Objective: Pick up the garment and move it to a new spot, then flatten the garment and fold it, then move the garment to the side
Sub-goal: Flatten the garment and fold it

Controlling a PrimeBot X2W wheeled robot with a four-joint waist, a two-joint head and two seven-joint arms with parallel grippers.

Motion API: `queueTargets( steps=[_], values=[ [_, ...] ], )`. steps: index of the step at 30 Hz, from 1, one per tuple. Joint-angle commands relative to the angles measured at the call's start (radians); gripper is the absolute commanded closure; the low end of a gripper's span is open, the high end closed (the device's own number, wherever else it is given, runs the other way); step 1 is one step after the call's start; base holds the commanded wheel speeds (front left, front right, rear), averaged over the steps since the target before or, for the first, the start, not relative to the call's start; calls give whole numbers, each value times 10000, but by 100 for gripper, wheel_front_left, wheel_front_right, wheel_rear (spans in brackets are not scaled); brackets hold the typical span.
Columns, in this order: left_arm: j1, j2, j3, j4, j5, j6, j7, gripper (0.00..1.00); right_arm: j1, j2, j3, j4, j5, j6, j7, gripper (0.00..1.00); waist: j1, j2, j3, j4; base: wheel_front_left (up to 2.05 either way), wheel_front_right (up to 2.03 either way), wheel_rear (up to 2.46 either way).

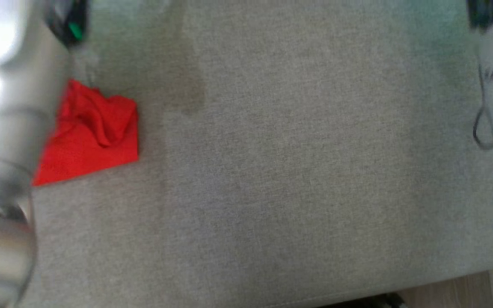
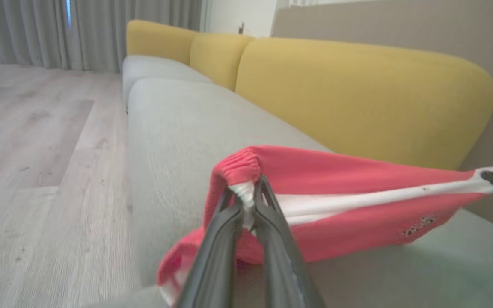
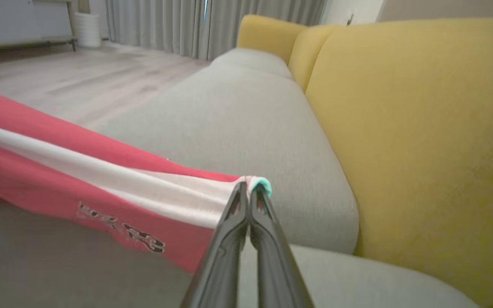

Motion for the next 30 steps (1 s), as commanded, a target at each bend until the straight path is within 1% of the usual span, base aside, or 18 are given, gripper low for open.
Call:
queueTargets(
  steps=[1,4,8,11,14,15,19,22,25,27,30],
  values=[
    [95,419,-112,-265,-121,26,-126,100,144,-277,343,24,300,-21,159,100,2,1,-442,178,0,0,0],
    [1112,516,-776,-497,-380,23,-167,100,755,-662,1307,514,1044,-21,519,100,2,1,-911,326,0,0,0],
    [2207,678,-1699,-862,-424,22,-278,100,1653,-1393,2710,541,2465,-21,1188,100,2,1,-1575,547,0,0,0],
    [2897,731,-2168,-928,-265,21,-381,100,2383,-2062,3828,14,3627,-21,1778,100,2,1,-2114,671,0,0,0],
    [3521,639,-2385,-918,-107,21,-445,100,3096,-2858,4928,-870,4781,-21,2404,100,2,1,-2617,767,0,0,0],
    [3521,639,-2385,-918,-107,21,-445,100,3096,-2858,4928,-870,4781,-21,2404,100,2,1,-2617,767,0,0,0],
    [4195,462,-2487,-940,117,22,-475,100,3867,-4010,5946,-2068,6171,-21,3256,100,2,1,-3282,861,0,0,0],
    [4703,310,-2295,-1107,247,69,-480,100,4420,-4803,6533,-2884,7019,-21,3913,100,2,1,-3768,891,0,0,0],
    [5305,234,-2341,-1274,395,60,-481,100,5005,-5437,6912,-3683,7903,-21,4564,100,2,1,-4265,851,0,0,0],
    [5709,255,-2375,-1421,521,58,-482,100,5401,-5903,7167,-4209,8288,-21,4957,100,2,1,-4625,824,0,0,0],
    [6361,321,-2490,-1706,759,140,-483,100,6032,-6555,7293,-4896,8863,-21,5453,100,2,1,-5094,801,0,0,0]
  ],
)
